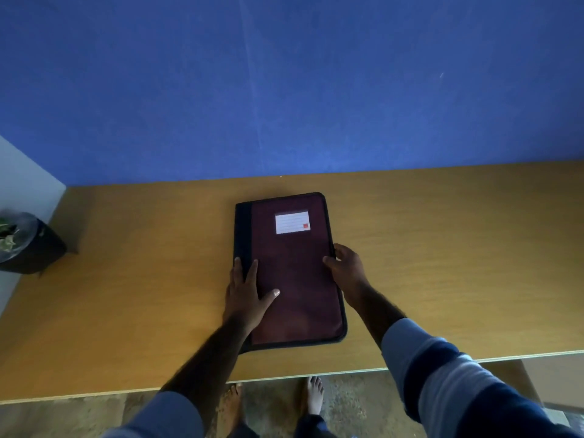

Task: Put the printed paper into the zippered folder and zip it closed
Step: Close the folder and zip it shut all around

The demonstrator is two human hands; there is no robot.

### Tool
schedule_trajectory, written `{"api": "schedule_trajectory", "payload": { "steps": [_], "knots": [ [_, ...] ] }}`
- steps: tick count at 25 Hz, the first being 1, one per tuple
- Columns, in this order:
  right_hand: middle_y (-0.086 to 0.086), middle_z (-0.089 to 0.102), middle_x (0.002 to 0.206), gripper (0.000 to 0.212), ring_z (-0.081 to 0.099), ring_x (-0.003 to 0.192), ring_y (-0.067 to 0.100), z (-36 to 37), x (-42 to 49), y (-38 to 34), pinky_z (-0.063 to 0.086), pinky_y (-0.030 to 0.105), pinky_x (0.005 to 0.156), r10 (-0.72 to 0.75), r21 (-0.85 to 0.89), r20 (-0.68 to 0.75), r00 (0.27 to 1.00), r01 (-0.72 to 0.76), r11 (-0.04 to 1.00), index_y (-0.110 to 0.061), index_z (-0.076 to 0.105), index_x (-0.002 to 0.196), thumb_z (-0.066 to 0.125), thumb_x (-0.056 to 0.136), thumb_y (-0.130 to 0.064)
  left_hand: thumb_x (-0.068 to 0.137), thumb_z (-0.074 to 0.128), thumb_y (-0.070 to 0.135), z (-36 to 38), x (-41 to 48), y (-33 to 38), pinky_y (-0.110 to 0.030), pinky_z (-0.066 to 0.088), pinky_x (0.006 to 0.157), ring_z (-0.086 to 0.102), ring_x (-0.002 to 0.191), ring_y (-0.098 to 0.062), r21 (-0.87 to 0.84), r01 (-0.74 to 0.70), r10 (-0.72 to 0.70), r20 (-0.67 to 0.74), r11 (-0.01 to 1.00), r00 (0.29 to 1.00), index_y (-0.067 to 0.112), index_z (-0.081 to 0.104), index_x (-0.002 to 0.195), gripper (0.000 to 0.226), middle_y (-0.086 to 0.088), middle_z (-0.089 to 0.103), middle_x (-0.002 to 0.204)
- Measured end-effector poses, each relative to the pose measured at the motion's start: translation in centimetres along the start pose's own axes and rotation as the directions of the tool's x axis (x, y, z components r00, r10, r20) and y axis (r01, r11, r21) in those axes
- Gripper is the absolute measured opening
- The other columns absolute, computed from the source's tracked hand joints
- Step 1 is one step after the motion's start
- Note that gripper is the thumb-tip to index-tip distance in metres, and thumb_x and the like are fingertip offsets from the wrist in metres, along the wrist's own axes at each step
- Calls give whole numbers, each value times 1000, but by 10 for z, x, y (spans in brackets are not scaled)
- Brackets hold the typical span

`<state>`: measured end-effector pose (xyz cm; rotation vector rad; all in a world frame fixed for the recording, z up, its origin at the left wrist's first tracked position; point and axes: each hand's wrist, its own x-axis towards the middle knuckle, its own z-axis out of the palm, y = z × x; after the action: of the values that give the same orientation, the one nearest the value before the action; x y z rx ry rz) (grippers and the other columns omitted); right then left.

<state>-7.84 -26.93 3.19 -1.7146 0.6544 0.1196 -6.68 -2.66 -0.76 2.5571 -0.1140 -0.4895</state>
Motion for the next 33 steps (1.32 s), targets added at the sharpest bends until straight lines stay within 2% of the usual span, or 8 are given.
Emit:
{"api": "schedule_trajectory", "payload": {
  "steps": [2,5,8,12,17,27,30,33],
  "knots": [
    [4,73,117,33,70,95,16,0,0,13,62,36,77,51,-67,-18,999,-52,996,-14,69,124,59,92,-12,86,66,60,3,0,2,-49,19,124,-4,156,-28,26,6,-5,-18,1000,1000,27,11,161,99,-7,-13,168],
    [8,72,119,38,64,83,9,0,1,23,55,28,68,61,-206,-96,993,-80,975,-13,66,126,59,89,-14,78,73,61,6,-2,5,-50,29,120,12,154,-32,-17,101,-102,-67,995,992,24,13,161,109,-9,-1,168],
    [14,66,131,58,66,107,27,-1,7,28,56,34,81,158,-203,-123,980,-181,962,-6,51,145,61,89,-16,72,79,60,4,-2,5,-51,43,107,36,141,-37,-75,235,-243,-127,969,962,20,13,160,116,-15,28,159],
    [4,69,101,48,67,89,22,4,13,26,63,41,76,245,-156,-120,962,-262,952,-8,60,135,56,88,-12,77,81,45,-2,4,6,-53,45,102,36,139,-36,-192,244,-269,-117,951,956,25,14,160,108,-13,35,155],
    [9,73,107,51,72,90,28,9,24,21,65,48,76,264,-91,-107,959,-274,957,-12,66,129,44,85,0,82,79,42,-11,14,4,-53,41,106,33,141,-34,-210,200,-231,-132,957,964,27,16,160,102,-11,34,156],
    [18,74,101,31,72,89,37,-5,45,3,61,46,71,217,-62,-52,975,-220,973,-4,73,107,53,85,-1,94,69,27,-30,34,-20,-40,35,118,35,147,-23,-271,114,-112,23,956,993,22,25,159,78,-3,33,161],
    [15,71,115,42,69,98,35,-5,35,5,59,44,77,186,-249,-87,979,-202,947,-10,66,128,55,88,-11,102,55,20,-43,20,-44,-33,41,112,46,141,-21,-169,-3,11,42,986,999,22,40,153,53,0,44,155],
    [12,57,134,47,56,117,33,9,4,18,47,47,100,68,-511,-174,982,-149,847,-18,57,138,55,91,-19,100,50,8,-50,-9,-77,-31,49,100,59,126,-20,-14,-100,100,58,995,993,28,56,140,45,5,56,145]
  ]
}}
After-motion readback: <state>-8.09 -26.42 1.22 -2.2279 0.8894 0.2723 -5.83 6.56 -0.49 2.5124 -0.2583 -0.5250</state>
